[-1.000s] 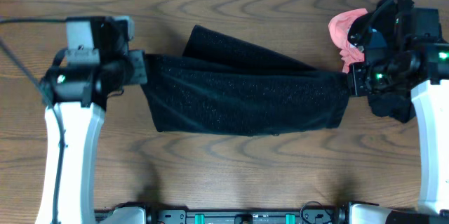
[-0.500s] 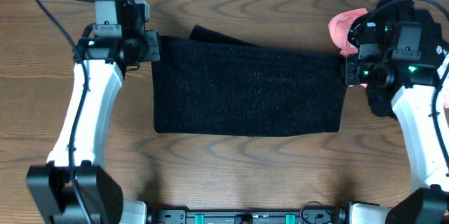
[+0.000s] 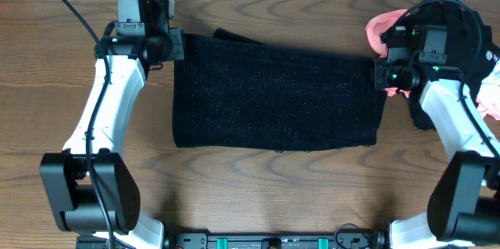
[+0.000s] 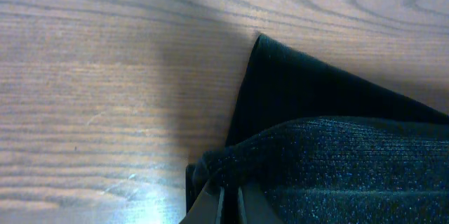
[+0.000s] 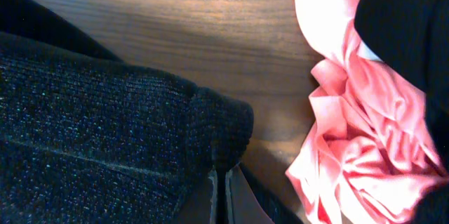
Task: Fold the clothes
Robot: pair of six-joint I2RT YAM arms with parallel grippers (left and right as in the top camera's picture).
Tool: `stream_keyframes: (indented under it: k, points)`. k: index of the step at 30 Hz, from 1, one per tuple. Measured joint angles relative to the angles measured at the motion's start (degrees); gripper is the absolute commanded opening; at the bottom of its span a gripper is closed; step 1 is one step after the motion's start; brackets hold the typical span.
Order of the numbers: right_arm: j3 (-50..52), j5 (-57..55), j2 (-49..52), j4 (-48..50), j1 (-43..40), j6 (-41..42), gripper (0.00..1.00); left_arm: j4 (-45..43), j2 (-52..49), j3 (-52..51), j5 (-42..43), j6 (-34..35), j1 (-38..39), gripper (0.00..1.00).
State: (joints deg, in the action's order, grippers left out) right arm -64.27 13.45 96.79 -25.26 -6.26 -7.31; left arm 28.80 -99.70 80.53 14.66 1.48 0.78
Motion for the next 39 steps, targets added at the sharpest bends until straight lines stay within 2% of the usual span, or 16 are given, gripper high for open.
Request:
stream_keyframes:
  k: [24, 25, 26, 29, 31, 32, 34, 39]
  points:
    - [0.09, -0.31, 2.1, 5.66, 0.0, 0.0, 0.01, -6.43, -14.36, 0.0, -0.22, 0.02, 0.2, 0.06]
    - [0.09, -0.39, 2.78, 5.9, 0.0, 0.0, 0.04, -6.4, -14.49, 0.0, -0.22, 0.02, 0.2, 0.07]
    - [0.09, -0.46, 3.3, 6.05, -0.02, 0.02, 0.15, -6.43, -14.51, 0.0, -0.22, 0.02, 0.2, 0.1]
    - [0.09, -1.77, 5.81, 7.52, -0.24, 0.17, 0.62, -6.62, -14.51, 0.0, -0.76, -0.04, 0.15, 0.46]
    - [0.09, -2.95, 7.26, 8.5, -0.85, 0.13, 0.86, -6.69, -14.53, 0.0, -1.44, -0.22, -0.13, 0.72]
    - [0.09, -3.34, 7.67, 8.83, -1.03, 0.11, 0.92, -6.69, -14.53, 0.0, -1.6, -0.07, -0.28, 0.86]
    - [0.11, -4.0, 8.04, 9.27, -1.4, 0.17, 0.97, -6.69, -14.53, 0.0, -1.97, -0.02, -0.44, 0.99]
    - [0.02, -4.52, 8.04, 8.87, -1.44, 0.39, 0.99, -6.47, -14.53, 0.0, -2.51, 0.15, -0.63, 0.98]
